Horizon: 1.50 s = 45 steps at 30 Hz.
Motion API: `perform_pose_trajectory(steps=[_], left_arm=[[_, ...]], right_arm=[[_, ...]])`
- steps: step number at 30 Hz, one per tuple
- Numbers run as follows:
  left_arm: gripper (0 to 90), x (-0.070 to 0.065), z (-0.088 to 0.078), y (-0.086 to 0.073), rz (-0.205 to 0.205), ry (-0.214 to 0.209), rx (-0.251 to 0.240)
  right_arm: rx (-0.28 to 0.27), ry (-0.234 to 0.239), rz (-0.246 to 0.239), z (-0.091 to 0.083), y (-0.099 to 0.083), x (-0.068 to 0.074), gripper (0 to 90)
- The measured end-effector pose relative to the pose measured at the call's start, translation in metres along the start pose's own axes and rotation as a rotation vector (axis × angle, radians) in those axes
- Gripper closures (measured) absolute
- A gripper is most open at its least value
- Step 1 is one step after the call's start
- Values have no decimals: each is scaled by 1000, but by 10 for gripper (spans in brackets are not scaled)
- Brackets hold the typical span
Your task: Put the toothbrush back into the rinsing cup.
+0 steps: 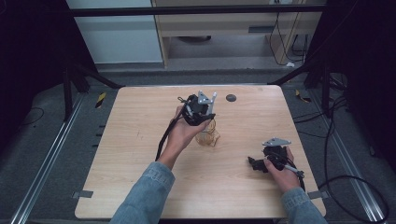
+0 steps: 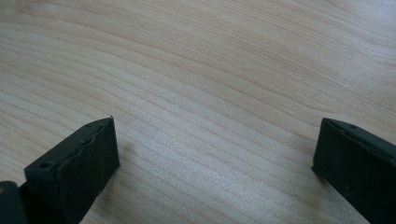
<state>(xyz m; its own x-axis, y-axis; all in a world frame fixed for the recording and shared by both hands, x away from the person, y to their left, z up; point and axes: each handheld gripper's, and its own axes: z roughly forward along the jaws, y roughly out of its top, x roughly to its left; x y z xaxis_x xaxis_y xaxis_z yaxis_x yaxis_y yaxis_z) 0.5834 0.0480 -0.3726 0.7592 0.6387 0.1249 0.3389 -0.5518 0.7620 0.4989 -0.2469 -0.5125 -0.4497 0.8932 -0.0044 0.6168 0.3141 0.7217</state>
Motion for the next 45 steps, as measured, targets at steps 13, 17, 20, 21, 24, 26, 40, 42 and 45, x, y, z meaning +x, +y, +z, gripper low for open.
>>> perform_pose_trajectory(steps=[13,17,20,21,24,26,40,42,45], left_arm=[[678,2,3,-6,-16,-15,12],[678,2,5,-8,-16,-17,19],[678,3,5,-8,-18,-18,21],[678,3,6,-8,-19,-18,21],[677,2,7,-9,-21,-19,23],[677,2,7,-9,-21,-19,24],[677,2,10,-10,-19,-22,30],[677,3,10,-10,-21,-22,29],[675,4,12,-9,-34,-28,26]], right_arm=[[0,0,1,0,0,0,3],[-1,1,1,0,0,0,3],[-1,1,1,0,0,0,3],[-1,0,0,0,0,0,3],[-1,1,1,0,0,0,3],[-1,1,1,0,0,0,3],[-1,1,1,0,0,0,3],[-1,1,1,0,0,0,3],[-1,1,1,0,0,0,3]])
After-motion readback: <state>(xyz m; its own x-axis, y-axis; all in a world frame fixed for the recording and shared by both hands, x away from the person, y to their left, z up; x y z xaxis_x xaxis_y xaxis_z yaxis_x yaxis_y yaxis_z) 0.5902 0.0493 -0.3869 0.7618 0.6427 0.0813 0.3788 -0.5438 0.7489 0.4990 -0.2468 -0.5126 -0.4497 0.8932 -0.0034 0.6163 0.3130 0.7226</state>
